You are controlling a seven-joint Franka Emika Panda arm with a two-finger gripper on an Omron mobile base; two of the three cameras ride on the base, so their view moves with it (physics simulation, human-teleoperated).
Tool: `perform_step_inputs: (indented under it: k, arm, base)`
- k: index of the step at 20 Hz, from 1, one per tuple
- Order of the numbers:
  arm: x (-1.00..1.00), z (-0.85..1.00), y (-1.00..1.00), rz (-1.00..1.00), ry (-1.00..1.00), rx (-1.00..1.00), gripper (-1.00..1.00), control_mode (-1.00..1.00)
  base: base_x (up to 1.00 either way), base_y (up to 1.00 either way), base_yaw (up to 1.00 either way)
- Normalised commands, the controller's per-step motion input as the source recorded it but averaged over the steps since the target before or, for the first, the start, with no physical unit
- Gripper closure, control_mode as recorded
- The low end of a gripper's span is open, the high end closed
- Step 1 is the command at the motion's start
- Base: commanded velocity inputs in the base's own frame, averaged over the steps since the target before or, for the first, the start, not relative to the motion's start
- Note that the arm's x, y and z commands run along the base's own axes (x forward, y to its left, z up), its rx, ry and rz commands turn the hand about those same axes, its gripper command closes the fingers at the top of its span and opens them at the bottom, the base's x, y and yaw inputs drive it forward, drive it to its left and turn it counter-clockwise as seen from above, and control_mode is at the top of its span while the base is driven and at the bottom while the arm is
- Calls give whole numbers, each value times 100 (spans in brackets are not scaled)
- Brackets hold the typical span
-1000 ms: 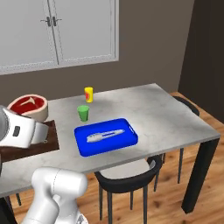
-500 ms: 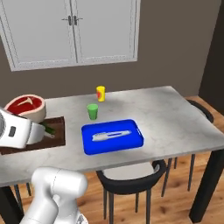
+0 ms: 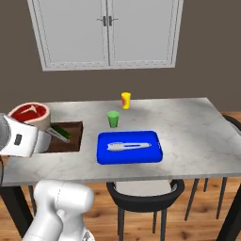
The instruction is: Gather the cucumber and squash from the fridge and place them on a tray on the dining counter. Then gather the steak and chicken drumstick from the fridge and place them on the other tray.
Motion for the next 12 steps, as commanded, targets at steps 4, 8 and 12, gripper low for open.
perform_step_inputs:
  k: [4,8,12]
  arm:
    - [78,-4,0,23,38,0,100,-100]
    - [71,-8,-4,-1,38,-1,100,-100]
    - [55,-13,0,-21,27,-4,100,-100]
  base:
    - [0,0,0]
    - [0,0,0]
    - [0,0,0]
